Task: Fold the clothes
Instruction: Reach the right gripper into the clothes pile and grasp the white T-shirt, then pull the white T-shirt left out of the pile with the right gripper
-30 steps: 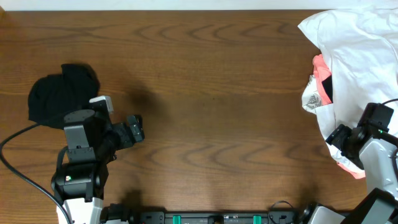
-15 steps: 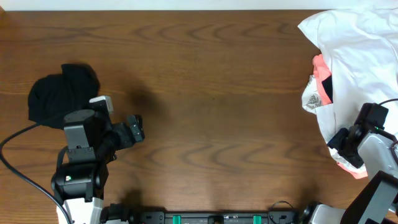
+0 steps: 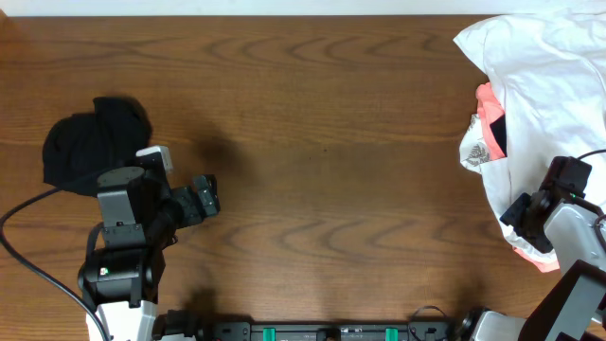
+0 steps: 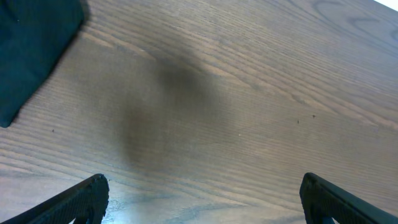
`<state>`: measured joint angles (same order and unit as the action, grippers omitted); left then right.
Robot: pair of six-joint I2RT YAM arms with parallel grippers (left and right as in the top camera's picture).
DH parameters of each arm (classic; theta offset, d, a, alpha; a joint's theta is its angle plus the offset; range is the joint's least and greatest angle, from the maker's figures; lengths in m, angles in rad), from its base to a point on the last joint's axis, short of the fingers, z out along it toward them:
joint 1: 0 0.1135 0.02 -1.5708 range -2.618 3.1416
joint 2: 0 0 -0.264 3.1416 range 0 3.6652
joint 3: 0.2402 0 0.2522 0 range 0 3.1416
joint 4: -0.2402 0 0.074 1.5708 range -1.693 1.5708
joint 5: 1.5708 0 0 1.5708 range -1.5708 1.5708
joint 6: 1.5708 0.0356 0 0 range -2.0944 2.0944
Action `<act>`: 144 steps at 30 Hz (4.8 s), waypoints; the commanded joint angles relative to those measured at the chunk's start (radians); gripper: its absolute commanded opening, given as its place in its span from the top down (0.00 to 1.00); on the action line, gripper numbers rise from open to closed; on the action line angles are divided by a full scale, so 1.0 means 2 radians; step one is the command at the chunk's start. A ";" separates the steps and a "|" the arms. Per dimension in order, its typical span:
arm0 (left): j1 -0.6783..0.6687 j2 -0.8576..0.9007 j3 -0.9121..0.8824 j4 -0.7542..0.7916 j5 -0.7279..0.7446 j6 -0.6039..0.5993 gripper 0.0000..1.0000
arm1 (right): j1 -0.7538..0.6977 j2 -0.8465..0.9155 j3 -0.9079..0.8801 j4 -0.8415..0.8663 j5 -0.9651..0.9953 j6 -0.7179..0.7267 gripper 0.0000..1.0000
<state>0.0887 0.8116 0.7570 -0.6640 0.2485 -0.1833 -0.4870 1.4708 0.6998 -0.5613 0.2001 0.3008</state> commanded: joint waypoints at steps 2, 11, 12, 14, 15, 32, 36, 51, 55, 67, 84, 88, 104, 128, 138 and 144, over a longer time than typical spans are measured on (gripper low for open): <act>-0.002 -0.001 0.013 -0.001 0.001 0.003 0.02 | -0.003 0.002 -0.017 0.017 0.010 0.003 0.43; -0.002 -0.001 0.013 -0.001 0.001 0.003 0.02 | -0.003 0.002 -0.020 0.023 0.010 0.003 0.81; -0.002 -0.001 0.013 -0.001 0.001 0.003 0.02 | -0.003 0.002 -0.020 0.023 0.010 0.003 0.91; -0.002 -0.001 0.013 -0.001 0.001 0.003 0.02 | -0.003 0.002 -0.019 0.024 0.010 0.004 0.99; -0.002 -0.001 0.013 -0.001 0.001 0.003 0.02 | -0.003 0.001 -0.019 0.023 0.010 0.006 0.99; -0.002 -0.001 0.013 -0.001 0.001 0.003 0.02 | 0.034 -0.122 0.226 -0.155 -0.145 -0.037 0.99; -0.002 -0.001 0.013 -0.001 0.001 0.003 0.02 | 0.082 -0.122 0.286 -0.192 -0.157 -0.064 0.99; -0.002 -0.001 0.013 -0.001 0.001 0.003 0.02 | 0.275 -0.082 0.301 -0.139 -0.187 -0.072 0.99; -0.002 -0.001 0.013 -0.001 0.001 0.003 0.02 | 0.336 -0.051 0.301 -0.090 -0.187 -0.050 0.99; -0.002 -0.001 0.013 -0.001 0.001 0.003 0.02 | 0.491 0.093 0.301 0.065 -0.187 -0.016 0.99; -0.002 0.002 0.013 -0.001 0.001 0.003 0.02 | 0.605 0.211 0.301 0.381 -0.104 0.001 0.99; -0.002 0.002 0.013 -0.001 0.001 0.003 0.02 | 0.603 0.224 0.301 0.401 -0.097 -0.002 0.42; -0.002 0.002 0.012 -0.001 0.001 0.003 0.02 | 0.478 0.115 0.301 -0.012 -0.111 -0.159 0.14; -0.002 0.002 0.012 -0.001 0.001 0.003 0.02 | 0.509 0.209 0.257 -0.073 -0.052 -0.223 0.18; -0.002 0.002 0.012 -0.001 0.001 0.003 0.02 | 0.517 0.205 0.262 -0.057 -0.109 -0.238 0.99; -0.002 0.002 0.012 -0.001 0.001 0.003 0.02 | 0.530 0.172 0.267 -0.067 -0.362 -0.335 0.99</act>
<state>0.0887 0.8146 0.7586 -0.6662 0.2485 -0.1833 0.5495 1.8812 1.2156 -0.6956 -0.2039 -0.2562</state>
